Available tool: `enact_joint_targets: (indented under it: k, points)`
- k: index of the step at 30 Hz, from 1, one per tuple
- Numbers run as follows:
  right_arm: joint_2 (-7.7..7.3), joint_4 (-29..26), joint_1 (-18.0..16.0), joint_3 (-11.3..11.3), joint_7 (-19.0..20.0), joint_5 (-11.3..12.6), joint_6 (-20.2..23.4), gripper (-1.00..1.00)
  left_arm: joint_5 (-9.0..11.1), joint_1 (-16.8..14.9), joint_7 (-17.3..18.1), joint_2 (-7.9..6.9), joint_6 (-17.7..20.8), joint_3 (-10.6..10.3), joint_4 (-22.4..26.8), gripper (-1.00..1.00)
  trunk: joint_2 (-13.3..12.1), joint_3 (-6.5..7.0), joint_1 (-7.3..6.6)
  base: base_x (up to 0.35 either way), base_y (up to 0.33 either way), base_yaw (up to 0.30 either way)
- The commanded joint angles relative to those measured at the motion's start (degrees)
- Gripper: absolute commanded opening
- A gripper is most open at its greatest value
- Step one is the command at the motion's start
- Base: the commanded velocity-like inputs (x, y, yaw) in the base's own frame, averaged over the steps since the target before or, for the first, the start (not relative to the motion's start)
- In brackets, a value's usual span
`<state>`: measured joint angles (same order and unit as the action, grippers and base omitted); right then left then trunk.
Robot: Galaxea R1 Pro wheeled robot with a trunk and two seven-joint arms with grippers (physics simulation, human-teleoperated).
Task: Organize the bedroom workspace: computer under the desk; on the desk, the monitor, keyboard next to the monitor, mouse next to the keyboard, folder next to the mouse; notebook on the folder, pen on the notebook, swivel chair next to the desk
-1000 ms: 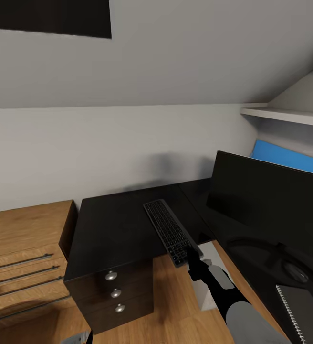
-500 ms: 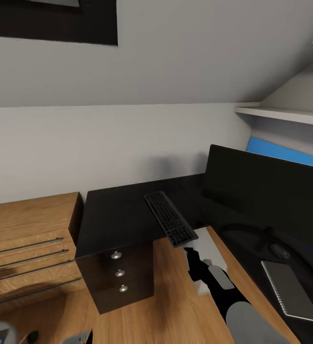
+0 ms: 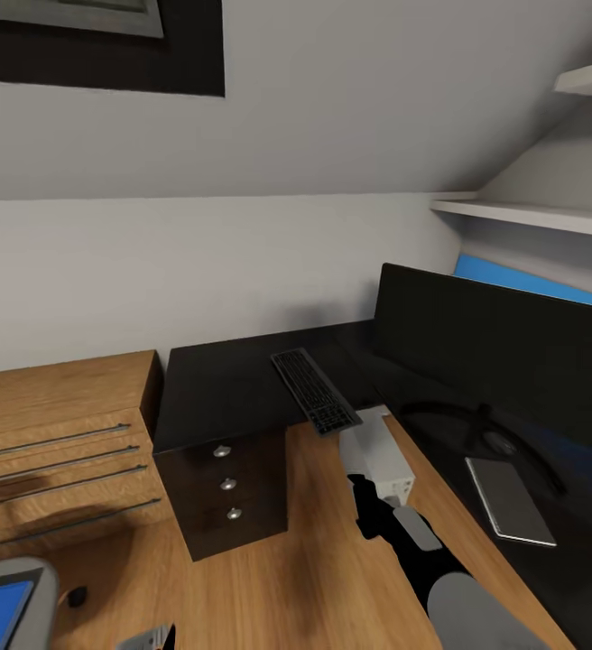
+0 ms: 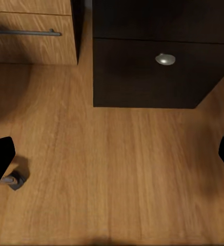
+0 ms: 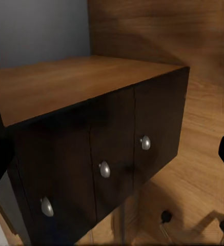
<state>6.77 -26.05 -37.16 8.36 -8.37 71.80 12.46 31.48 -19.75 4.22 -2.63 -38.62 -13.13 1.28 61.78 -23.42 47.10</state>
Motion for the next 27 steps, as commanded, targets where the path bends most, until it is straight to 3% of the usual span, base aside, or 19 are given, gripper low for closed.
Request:
enact_joint_targets:
  k: [1,7,13,14,15,21,27]
  points:
    - [-0.03,0.1,0.0,0.3,-0.4,0.2,0.2,1.0,0.6,0.0,0.4,-0.01,-0.1,-0.2,-0.1,1.0,0.0,-0.06,-0.01,-0.117,-0.039,0.0]
    - [-1.07,1.9,0.0,0.0,-0.3,-2.7,0.2,1.0,0.6,0.0,0.4,0.04,-0.1,-0.2,-0.1,1.0,0.0,-0.06,-0.01,-0.057,-0.019,0.0]
    - [-1.61,4.8,0.0,-0.1,-0.3,-8.9,0.1,1.0,0.6,0.0,0.4,0.06,-0.1,-0.3,-0.1,1.0,0.0,-0.06,-0.01,-0.015,-0.005,0.0]
    - [-1.64,5.4,0.0,-0.1,-0.3,-10.3,-0.1,1.0,0.6,-0.1,0.4,0.06,-0.1,-0.2,-0.1,1.0,0.0,-0.06,-0.01,-0.006,-0.002,0.0]
    - [-1.68,6.7,0.0,-0.1,-0.3,-13.2,-1.0,1.0,0.6,0.0,0.4,0.07,-0.1,-0.3,-0.1,1.0,0.0,-0.06,-0.01,-0.004,-0.001,0.0]
    - [-1.71,10.9,0.0,-0.1,-0.3,-23.0,-7.2,1.0,0.6,0.0,0.4,0.02,0.8,-0.2,-0.1,1.0,0.0,-0.06,-0.01,-0.002,-0.001,0.0]
    - [-1.68,17.1,0.0,-0.1,-0.3,-33.8,-16.2,1.0,0.6,0.0,0.3,0.0,5.2,-0.2,-0.1,1.0,0.0,-0.06,-0.01,0.0,0.0,0.0]
